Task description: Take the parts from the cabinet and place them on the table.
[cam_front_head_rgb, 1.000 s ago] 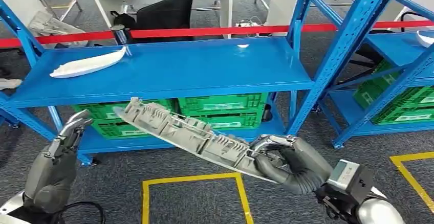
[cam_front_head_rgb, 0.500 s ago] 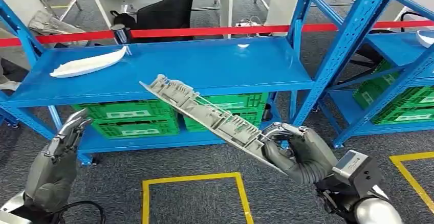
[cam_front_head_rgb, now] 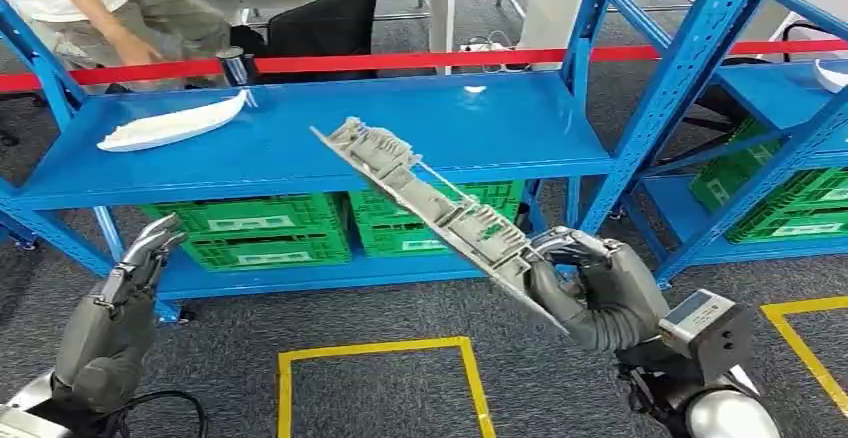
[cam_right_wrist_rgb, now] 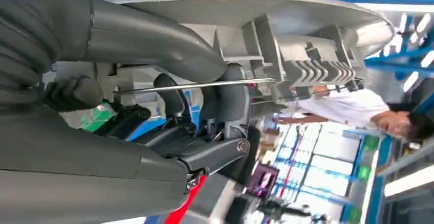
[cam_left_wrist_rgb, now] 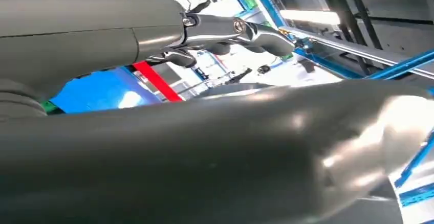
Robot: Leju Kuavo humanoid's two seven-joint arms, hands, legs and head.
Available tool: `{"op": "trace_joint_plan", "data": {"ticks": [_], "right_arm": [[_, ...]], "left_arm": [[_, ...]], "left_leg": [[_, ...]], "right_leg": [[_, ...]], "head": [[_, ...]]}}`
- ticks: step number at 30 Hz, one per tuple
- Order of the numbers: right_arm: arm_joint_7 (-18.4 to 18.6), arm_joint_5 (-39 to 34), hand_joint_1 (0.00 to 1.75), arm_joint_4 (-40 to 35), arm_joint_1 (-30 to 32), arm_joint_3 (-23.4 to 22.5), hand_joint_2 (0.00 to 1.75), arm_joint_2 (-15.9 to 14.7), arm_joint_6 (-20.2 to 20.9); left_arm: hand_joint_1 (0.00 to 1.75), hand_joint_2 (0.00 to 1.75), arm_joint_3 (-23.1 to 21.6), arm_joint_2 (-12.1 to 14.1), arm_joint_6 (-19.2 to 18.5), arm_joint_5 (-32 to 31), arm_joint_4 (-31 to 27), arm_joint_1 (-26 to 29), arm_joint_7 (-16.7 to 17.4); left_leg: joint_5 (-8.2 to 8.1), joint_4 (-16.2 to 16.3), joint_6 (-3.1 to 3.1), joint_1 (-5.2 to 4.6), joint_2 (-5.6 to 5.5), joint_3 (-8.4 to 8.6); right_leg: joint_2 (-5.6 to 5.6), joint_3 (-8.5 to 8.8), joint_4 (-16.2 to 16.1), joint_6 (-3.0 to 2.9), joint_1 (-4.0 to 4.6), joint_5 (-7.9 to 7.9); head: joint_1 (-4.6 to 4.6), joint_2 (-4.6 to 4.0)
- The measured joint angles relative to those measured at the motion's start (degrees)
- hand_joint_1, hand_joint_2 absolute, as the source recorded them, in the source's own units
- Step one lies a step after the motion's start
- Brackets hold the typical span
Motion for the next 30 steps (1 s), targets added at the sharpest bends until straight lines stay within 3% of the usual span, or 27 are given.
{"op": "trace_joint_plan", "data": {"ticks": [7, 14, 24, 25, 26, 27, 30], "right_arm": [[-0.3, -2.6, 1.75, 0.0, 0.4, -0.2, 1.75, 0.4, 1.4], [-0.3, 0.2, 1.75, -0.6, 0.6, -0.2, 1.75, 0.4, 1.9], [0.1, 0.5, 1.75, -1.4, 1.5, -0.5, 1.75, 0.4, 4.5], [0.1, 0.3, 1.75, -1.4, 1.5, -0.6, 1.75, 0.4, 4.9], [0.0, 0.0, 1.75, -1.4, 1.6, -0.6, 1.75, 0.4, 5.4], [0.0, -0.1, 1.75, -1.4, 1.6, -0.7, 1.75, 0.4, 5.6], [0.0, -0.7, 1.75, -1.4, 1.6, -0.7, 1.75, 0.3, 6.6]], "left_arm": [[0.00, 0.00, 0.0, 0.0, -0.3, 0.0, 0.8, -0.5, -0.3], [0.00, 0.00, 0.0, 0.0, -0.3, -0.4, 1.0, -0.7, -0.8], [0.00, 0.00, 0.0, 0.0, 0.9, -2.1, 0.7, -0.7, -0.9], [0.00, 0.00, 0.0, 0.0, 1.0, -2.2, 0.6, -0.8, -0.9], [0.00, 0.00, 0.0, 0.0, 1.1, -2.2, 0.6, -1.0, -0.8], [0.00, 0.00, 0.1, 0.0, 1.2, -2.2, 0.7, -1.1, -0.7], [0.00, 0.00, 0.5, 0.0, 1.2, -1.5, 0.8, -1.6, -0.3]], "left_leg": [[0.00, 0.0, 0.00, 0.00, 0.01, -0.01], [0.00, 0.0, 0.00, 0.00, 0.01, -0.01], [-0.44, 0.7, 0.74, -0.33, -0.01, -0.42], [-0.01, 0.3, 0.42, -0.03, -0.07, -0.33], [-0.07, 0.4, 0.49, -0.15, -0.08, -0.36], [-0.10, 0.4, 0.54, -0.23, -0.07, -0.42], [-0.15, 0.5, 0.74, -0.25, -0.05, -0.51]], "right_leg": [[0.02, -0.05, 0.0, 0.00, 0.00, 0.00], [0.02, -0.05, 0.0, 0.00, -0.01, 0.00], [0.01, -0.06, -0.1, 0.67, -0.20, 0.05], [-0.03, -0.10, 0.2, 0.25, 0.12, -0.30], [-0.03, -0.12, 0.0, -0.03, 0.01, 0.01], [-0.05, -0.12, 0.0, 0.34, -0.07, 0.01], [-0.02, -0.13, -0.1, 0.50, -0.08, 0.07]], "head": [[0.00, 0.00], [-0.02, 0.00], [0.00, 0.00], [0.00, 0.00], [-0.02, 0.00], [-0.02, 0.00], [0.00, 0.00]]}}
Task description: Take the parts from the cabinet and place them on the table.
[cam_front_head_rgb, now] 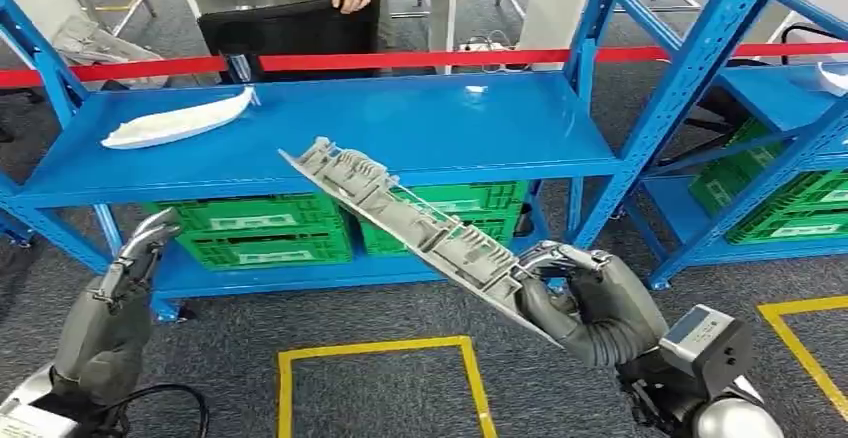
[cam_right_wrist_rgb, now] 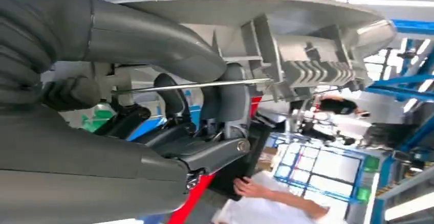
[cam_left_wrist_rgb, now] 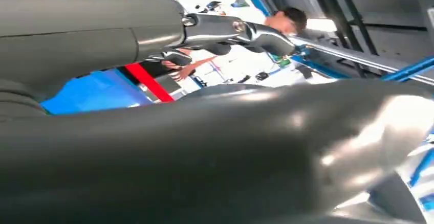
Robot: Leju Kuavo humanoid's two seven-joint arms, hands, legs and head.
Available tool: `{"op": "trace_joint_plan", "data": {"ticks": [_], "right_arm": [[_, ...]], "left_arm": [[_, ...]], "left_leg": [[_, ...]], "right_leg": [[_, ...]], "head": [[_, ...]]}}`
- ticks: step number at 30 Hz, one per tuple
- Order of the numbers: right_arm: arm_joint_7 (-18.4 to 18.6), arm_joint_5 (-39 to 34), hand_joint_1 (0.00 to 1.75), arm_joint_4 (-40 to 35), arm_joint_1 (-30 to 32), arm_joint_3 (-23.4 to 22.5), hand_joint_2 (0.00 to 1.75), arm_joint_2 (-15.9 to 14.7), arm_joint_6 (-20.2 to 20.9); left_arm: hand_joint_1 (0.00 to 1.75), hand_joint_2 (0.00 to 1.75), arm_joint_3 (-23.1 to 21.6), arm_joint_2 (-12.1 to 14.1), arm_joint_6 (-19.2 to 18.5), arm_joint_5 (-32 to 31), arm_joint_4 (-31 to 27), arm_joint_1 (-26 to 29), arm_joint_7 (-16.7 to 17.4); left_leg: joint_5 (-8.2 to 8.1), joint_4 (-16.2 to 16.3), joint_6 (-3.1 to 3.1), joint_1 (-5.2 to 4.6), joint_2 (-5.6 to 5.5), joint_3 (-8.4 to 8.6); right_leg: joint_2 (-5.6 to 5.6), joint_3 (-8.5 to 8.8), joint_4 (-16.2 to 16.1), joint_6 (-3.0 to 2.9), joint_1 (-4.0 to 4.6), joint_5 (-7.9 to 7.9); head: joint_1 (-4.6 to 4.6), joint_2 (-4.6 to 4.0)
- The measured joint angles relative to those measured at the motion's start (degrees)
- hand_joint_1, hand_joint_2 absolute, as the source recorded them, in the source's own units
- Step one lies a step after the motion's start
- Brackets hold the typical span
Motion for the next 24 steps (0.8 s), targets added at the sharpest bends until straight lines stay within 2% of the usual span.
{"op": "trace_joint_plan", "data": {"ticks": [4, 6, 13, 24], "right_arm": [[0.0, -0.6, 1.75, 0.0, -0.1, 0.1, 1.75, 0.0, 1.0], [0.0, -0.8, 1.75, 0.1, -0.1, 0.2, 1.75, -0.1, 1.3], [-0.4, -1.8, 1.75, 0.2, -0.7, 0.7, 1.75, -0.8, 1.3], [-1.4, -3.0, 1.75, 0.2, -0.7, 1.1, 1.75, -2.3, 0.7]], "left_arm": [[0.00, 0.00, 0.6, 0.2, -0.4, 0.0, 0.9, -0.6, 1.0], [0.00, 0.00, 0.9, 0.3, -0.3, -1.0, 2.1, -1.0, 2.7], [0.00, 0.00, 0.9, 0.4, 1.2, -2.6, 11.4, -1.4, 3.9], [0.00, 0.00, 0.9, 0.2, 2.7, 0.7, 22.1, -1.5, 5.3]], "left_leg": [[0.00, 0.1, 0.08, -0.02, 0.00, -0.04], [0.02, 0.1, 0.11, -0.02, 0.00, -0.05], [0.11, 0.1, 0.09, 0.02, 0.03, -0.04], [0.10, 0.0, 0.08, 0.03, 0.03, -0.10]], "right_leg": [[0.00, -0.01, 0.0, 0.12, 0.00, 0.07], [-0.02, -0.01, 0.0, 0.16, 0.00, 0.09], [0.00, -0.07, 0.0, 0.17, 0.02, 0.12], [0.01, -0.13, 0.0, 0.16, 0.04, 0.10]], "head": [[0.00, 0.00], [0.00, 0.00], [-0.02, 0.00], [-0.02, 0.00]]}}
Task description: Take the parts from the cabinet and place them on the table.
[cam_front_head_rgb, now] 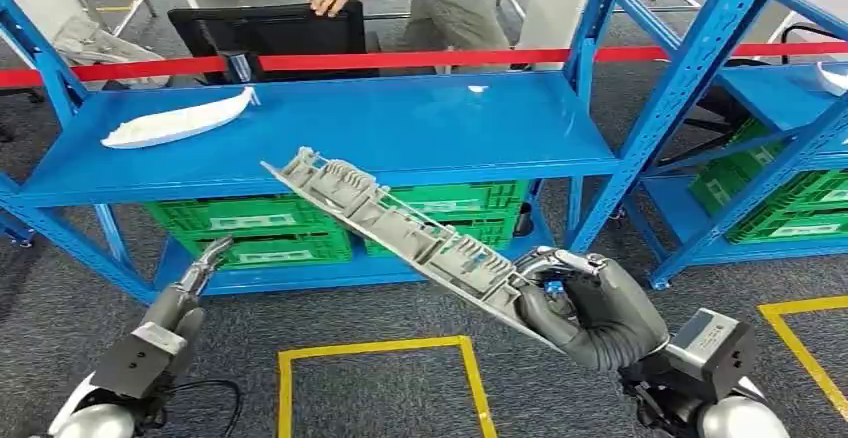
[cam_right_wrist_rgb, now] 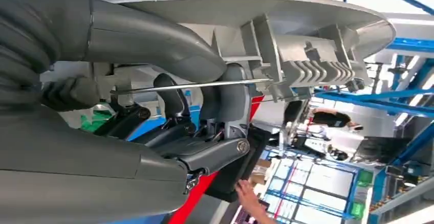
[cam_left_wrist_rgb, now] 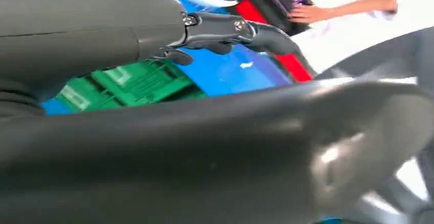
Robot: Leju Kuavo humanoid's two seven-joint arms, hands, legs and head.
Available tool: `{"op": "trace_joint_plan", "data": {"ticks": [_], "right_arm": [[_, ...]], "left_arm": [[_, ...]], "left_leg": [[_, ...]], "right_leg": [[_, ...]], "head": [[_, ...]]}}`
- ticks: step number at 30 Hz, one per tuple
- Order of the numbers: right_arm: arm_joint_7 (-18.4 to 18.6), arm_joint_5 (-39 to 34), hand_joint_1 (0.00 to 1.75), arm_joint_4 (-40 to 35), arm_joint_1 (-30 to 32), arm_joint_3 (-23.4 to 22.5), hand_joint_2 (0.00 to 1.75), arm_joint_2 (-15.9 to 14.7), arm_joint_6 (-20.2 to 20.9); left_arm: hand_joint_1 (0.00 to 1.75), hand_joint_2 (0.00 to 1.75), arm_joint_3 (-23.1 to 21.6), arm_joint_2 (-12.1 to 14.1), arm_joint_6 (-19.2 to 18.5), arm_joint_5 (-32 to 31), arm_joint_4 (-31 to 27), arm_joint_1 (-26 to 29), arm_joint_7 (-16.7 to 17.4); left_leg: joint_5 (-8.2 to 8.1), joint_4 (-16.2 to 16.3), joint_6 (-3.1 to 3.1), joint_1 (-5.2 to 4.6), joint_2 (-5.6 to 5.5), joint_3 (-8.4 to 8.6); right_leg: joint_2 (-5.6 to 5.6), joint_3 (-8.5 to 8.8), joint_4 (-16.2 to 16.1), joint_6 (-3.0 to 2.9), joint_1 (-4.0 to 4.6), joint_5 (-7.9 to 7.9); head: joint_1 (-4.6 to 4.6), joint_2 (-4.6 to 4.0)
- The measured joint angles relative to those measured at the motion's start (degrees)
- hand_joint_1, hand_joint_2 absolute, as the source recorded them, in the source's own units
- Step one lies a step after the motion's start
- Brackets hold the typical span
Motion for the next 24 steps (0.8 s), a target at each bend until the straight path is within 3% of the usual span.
{"op": "trace_joint_plan", "data": {"ticks": [7, 16, 19, 24], "right_arm": [[-0.5, -1.7, 1.75, 0.1, -1.0, 0.4, 1.75, -0.6, -0.4], [-0.4, -2.4, 1.75, 0.1, -1.0, 0.7, 1.75, -0.6, -0.3], [-0.3, -1.2, 1.75, 0.1, -0.9, 0.9, 1.75, -0.6, 0.0], [0.1, -0.5, 1.75, 0.1, -0.4, 1.2, 1.75, -0.5, 0.7]], "left_arm": [[0.00, 0.00, 0.0, 0.0, 1.1, 0.3, 7.0, -0.7, 0.5], [0.00, 0.00, 0.0, -0.4, 3.3, -0.1, 21.1, -1.6, 0.0], [0.00, 0.00, -0.1, -1.0, 4.2, -1.0, 26.9, -2.0, 1.0], [0.00, 0.00, -1.5, -2.7, 8.3, -3.3, 41.8, -3.8, 0.2]], "left_leg": [[0.00, 0.0, 0.01, 0.00, -0.01, 0.00], [0.00, 0.0, 0.00, -0.01, 0.01, -0.02], [-0.02, 0.0, -0.01, -0.01, 0.03, -0.02], [-0.02, 0.0, -0.01, -0.01, 0.04, -0.04]], "right_leg": [[-0.01, 0.01, 0.0, 0.00, -0.01, 0.01], [0.02, -0.02, 0.0, 0.00, 0.00, 0.00], [0.04, -0.05, 0.0, 0.00, -0.01, 0.00], [0.04, -0.07, 0.0, 0.00, -0.01, -0.01]], "head": [[0.00, 0.00], [0.02, 0.00], [0.02, 0.00], [0.00, 0.00]]}}
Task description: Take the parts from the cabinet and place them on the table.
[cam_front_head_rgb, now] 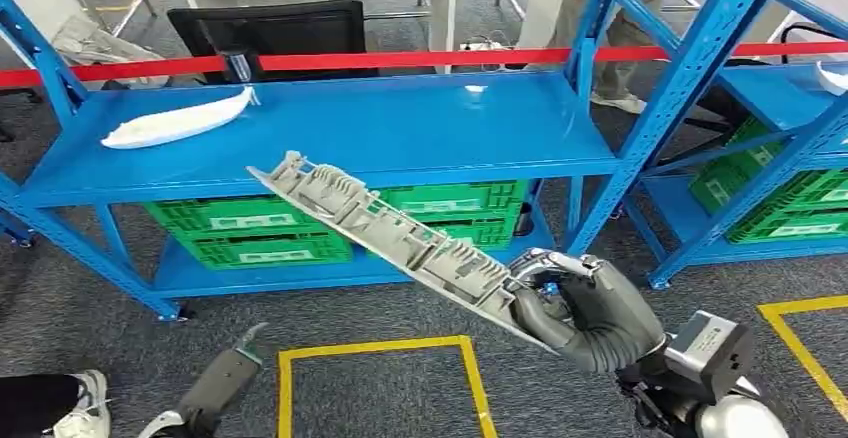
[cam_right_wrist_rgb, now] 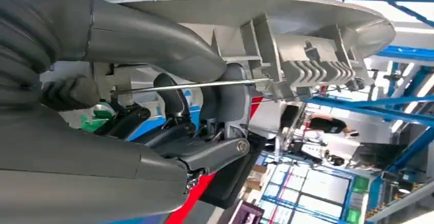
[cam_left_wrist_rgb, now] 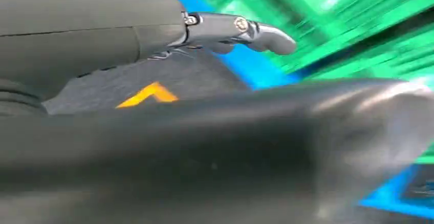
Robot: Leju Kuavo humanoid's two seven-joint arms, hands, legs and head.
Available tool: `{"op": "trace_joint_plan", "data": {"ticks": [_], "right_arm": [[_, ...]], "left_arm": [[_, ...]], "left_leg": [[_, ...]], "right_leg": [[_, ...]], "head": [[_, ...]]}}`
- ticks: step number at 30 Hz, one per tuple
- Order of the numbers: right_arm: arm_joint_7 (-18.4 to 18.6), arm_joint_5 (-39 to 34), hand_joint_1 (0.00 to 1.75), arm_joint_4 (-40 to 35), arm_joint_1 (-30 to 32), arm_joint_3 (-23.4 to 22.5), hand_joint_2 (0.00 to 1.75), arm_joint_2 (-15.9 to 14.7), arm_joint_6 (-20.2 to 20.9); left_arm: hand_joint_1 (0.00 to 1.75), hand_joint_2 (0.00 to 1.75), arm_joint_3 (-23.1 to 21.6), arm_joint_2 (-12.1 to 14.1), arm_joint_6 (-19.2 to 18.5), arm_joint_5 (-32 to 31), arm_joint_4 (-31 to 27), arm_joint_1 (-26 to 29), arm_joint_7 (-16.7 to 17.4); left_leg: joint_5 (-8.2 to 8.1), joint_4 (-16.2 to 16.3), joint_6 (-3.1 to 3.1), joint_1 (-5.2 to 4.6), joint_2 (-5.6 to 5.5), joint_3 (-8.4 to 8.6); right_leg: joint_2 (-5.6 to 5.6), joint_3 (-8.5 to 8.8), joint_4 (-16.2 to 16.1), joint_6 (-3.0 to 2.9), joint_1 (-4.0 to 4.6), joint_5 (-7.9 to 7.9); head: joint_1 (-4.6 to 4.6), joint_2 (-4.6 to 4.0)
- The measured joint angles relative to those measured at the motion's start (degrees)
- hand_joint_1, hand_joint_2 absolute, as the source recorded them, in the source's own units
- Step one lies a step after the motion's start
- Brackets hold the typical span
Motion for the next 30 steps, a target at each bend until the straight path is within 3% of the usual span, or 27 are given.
{"op": "trace_joint_plan", "data": {"ticks": [3, 8, 21, 24, 25, 26, 29, 30], "right_arm": [[0.4, -0.1, 1.75, 0.3, 0.5, 0.3, 1.75, 0.1, 0.7], [1.0, -0.2, 1.75, 0.8, 0.5, 1.1, 1.75, 0.3, 2.0], [3.4, -0.5, 1.75, 3.4, -4.6, 6.0, 1.75, 2.3, 4.2], [3.8, 0.6, 1.75, 3.6, -5.7, 7.0, 1.75, 2.8, 4.0], [4.0, 0.9, 1.75, 3.6, -6.0, 7.3, 1.75, 2.9, 3.9], [4.2, 1.0, 1.75, 3.6, -6.3, 7.5, 1.75, 3.0, 3.8], [4.4, 1.3, 1.75, 3.9, -6.7, 8.1, 1.75, 3.1, 3.5], [4.5, 1.3, 1.75, 4.1, -6.7, 8.3, 1.75, 3.1, 3.5]], "left_arm": [[0.00, 0.00, -0.1, -0.8, 0.2, 0.2, 6.6, -0.6, -0.3], [0.00, 0.00, -0.2, -1.3, 0.3, 1.6, 12.7, -1.8, -0.3], [0.00, 0.00, -0.2, -1.3, -0.4, 1.7, 22.0, -3.0, 4.7], [0.00, 0.00, -0.2, -1.3, -0.7, 1.8, 24.0, -2.7, 6.1], [0.00, 0.00, -0.2, -1.6, -0.7, 2.0, 24.6, -2.5, 6.4], [0.00, 0.00, -0.2, -1.7, -0.6, 2.4, 25.1, -2.4, 6.6], [0.00, 0.00, -0.2, -1.8, -0.3, 3.2, 26.4, -2.2, 7.0], [0.00, 0.00, -0.2, -1.9, -0.1, 3.6, 26.7, -2.1, 7.1]], "left_leg": [[0.00, 0.0, 0.00, 0.00, 0.01, -0.02], [0.00, 0.0, 0.00, 0.01, 0.01, -0.05], [0.01, 0.0, -0.01, 0.01, 0.01, -0.09], [0.03, -0.5, 0.73, -0.24, -0.05, -0.05], [0.71, -1.5, 0.81, 0.59, -0.08, 0.47], [0.87, -1.8, 1.06, 0.61, -0.27, 0.56], [1.09, -1.7, 0.96, 0.72, -0.82, 0.07], [1.18, -1.7, 0.82, 0.77, -1.13, -0.07]], "right_leg": [[0.01, -0.02, 0.0, 0.00, 0.00, 0.00], [0.00, -0.02, 0.0, 0.00, 0.02, 0.00], [0.01, -0.05, 0.0, -0.01, 0.03, 0.00], [-0.19, 0.16, -0.6, 0.61, -0.19, 0.31], [-0.11, 0.26, -0.2, 0.67, -0.22, 0.05], [-0.01, -0.45, 1.5, 0.77, -0.08, -1.53], [0.07, -6.58, 14.9, 1.25, -0.52, -8.92], [0.07, -7.85, 17.7, 1.38, -0.66, -9.72]], "head": [[0.00, 0.00], [0.02, 0.00], [0.00, 0.00], [-0.02, 0.00], [0.00, 0.00], [0.07, 0.00], [0.13, 0.00], [0.13, 0.00]]}}
